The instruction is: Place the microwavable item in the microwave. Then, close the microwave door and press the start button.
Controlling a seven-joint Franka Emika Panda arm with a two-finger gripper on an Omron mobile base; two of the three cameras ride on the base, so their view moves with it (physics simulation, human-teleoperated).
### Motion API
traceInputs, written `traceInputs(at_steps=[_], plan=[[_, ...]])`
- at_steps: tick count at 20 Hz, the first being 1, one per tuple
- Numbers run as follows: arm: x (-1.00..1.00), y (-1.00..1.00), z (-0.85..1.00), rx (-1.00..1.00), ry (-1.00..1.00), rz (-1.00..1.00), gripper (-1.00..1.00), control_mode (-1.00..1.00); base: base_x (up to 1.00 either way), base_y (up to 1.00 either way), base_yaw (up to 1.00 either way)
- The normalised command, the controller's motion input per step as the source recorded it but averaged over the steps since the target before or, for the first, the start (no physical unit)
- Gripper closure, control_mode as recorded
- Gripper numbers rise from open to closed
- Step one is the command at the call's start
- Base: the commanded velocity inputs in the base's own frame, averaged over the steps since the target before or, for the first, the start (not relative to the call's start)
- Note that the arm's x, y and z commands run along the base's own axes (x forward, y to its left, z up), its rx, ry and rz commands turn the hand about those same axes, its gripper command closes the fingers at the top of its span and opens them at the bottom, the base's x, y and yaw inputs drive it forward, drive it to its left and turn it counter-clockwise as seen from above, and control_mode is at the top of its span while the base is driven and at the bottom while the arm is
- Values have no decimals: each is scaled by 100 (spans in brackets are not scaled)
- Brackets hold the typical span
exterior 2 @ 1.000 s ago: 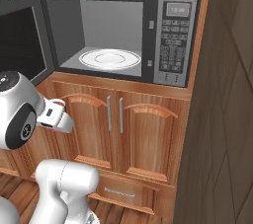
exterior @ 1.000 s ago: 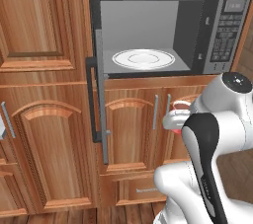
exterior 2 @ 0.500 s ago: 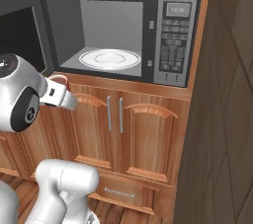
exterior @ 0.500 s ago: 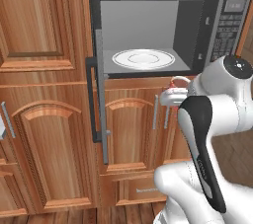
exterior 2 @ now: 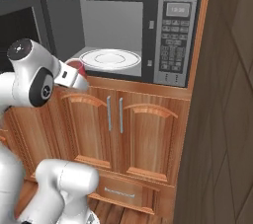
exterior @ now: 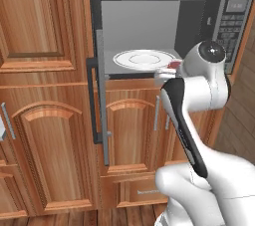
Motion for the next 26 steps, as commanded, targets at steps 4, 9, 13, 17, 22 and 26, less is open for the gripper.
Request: traceInputs(at_steps=[4, 9, 13, 17, 22, 26], plan=[[73, -31, 5, 0, -2, -10, 100, -100, 0, 0, 0], [93, -9, 1, 0, 1, -3, 100, -100, 0, 0, 0], [96, 0, 4, 0, 2, 0, 100, -100, 0, 0, 0], [68, 0, 14, 0, 3, 0, 100, -100, 0, 0, 0], [67, 0, 0, 0, 7, 0, 100, -100, 0, 0, 0], [68, 6, -14, 0, 14, 0, 100, -100, 0, 0, 0]])
